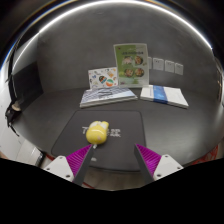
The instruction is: Arrange mouse
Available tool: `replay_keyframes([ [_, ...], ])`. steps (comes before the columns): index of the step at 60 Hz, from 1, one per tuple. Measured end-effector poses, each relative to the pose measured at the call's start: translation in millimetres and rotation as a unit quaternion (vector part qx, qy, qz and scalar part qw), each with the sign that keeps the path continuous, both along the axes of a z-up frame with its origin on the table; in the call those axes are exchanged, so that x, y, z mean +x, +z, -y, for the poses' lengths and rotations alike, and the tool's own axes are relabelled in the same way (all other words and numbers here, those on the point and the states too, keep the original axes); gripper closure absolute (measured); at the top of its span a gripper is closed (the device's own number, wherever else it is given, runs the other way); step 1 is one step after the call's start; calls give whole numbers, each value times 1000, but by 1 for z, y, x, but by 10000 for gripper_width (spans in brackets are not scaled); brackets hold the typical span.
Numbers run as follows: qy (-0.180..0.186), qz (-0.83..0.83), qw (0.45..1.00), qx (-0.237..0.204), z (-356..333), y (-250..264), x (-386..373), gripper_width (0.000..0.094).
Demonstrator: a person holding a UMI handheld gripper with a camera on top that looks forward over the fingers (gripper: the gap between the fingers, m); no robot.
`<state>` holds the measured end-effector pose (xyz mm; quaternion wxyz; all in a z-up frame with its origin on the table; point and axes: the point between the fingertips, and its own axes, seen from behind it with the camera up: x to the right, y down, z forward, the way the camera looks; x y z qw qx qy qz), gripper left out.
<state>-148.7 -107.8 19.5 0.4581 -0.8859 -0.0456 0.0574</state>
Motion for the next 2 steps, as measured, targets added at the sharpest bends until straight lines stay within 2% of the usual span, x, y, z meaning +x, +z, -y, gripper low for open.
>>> replay_keyframes([
  [2,6,3,1000,2,10,1,14,87],
])
